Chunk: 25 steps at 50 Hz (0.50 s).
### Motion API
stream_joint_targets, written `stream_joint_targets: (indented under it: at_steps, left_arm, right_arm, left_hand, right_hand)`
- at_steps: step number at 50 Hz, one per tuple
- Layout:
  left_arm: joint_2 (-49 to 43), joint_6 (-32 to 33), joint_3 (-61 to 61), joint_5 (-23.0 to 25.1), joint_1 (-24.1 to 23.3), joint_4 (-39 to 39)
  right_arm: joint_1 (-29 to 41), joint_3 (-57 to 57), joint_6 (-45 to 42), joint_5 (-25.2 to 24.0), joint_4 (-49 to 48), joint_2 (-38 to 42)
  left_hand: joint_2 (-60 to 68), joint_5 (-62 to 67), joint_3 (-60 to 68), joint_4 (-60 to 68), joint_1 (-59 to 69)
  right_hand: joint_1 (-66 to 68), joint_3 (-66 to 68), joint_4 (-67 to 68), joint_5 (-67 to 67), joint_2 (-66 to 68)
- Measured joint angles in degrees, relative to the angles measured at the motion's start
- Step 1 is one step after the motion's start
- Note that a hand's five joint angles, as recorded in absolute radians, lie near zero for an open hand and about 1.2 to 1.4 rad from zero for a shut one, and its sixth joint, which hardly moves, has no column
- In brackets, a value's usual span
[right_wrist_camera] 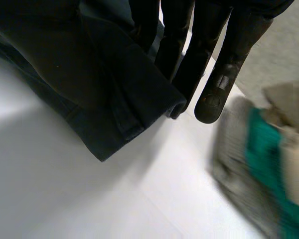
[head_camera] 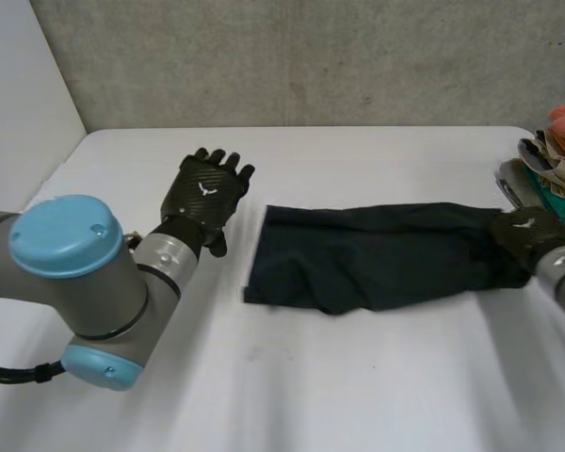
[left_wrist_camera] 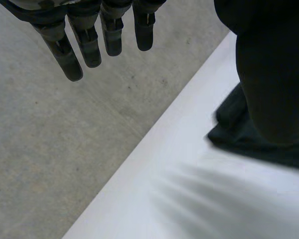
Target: Fold the laundry.
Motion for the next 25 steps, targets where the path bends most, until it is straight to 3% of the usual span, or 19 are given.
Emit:
stream_joint_targets:
  at_steps: [6,12,13,15,16,25]
  left_arm:
    - [3.5,-0.1,-2.6,0.0,0.4,0.0]
    - [4.5,-0.1,-3.7,0.0,0.3,0.0]
    - [4.6,-0.1,-3.9,0.0,0.2,0.0]
    - [4.6,-0.2,-4.0,0.0,0.1,0.0]
    - [4.7,-0.2,-4.1,0.0,-0.1,0.0]
    - [5.2,-1.2,-3.8,-0.1,-0.4,0.1]
  right_arm:
    - [-1.5,-0.7,-14.1,-0.2,0.4,-2.6]
    - [3.1,-2.9,-18.0,-1.3,-0.7,-3.0]
    - [8.4,-4.6,-18.7,-3.1,-1.9,-2.9]
    - [10.3,-5.1,-18.8,-3.8,-2.4,-2.8]
    - [15.1,-6.0,-18.9,-6.2,-3.6,-2.2]
    - [30.2,-6.3,-19.9,-16.3,-6.1,4.2]
  left_hand:
    - [0.0,0.0,0.0,0.0,0.0]
    - [0.0,0.0,0.0,0.0,0.0]
    - [0.0,0.0,0.0,0.0,0.0]
    - [0.0,0.0,0.0,0.0,0.0]
    - [0.0,0.0,0.0,0.0,0.0]
    - [0.0,0.0,0.0,0.0,0.0]
  right_hand:
    - [1.9,1.0,0.0,0.0,0.0]
    - [2.9,1.0,0.1,0.5,0.2]
    - [3.5,1.0,0.1,1.5,0.3]
    - [3.5,1.0,0.1,2.0,0.3]
    - [3.5,1.5,0.1,2.2,0.2]
    - [3.9,2.1,0.2,2.2,0.3]
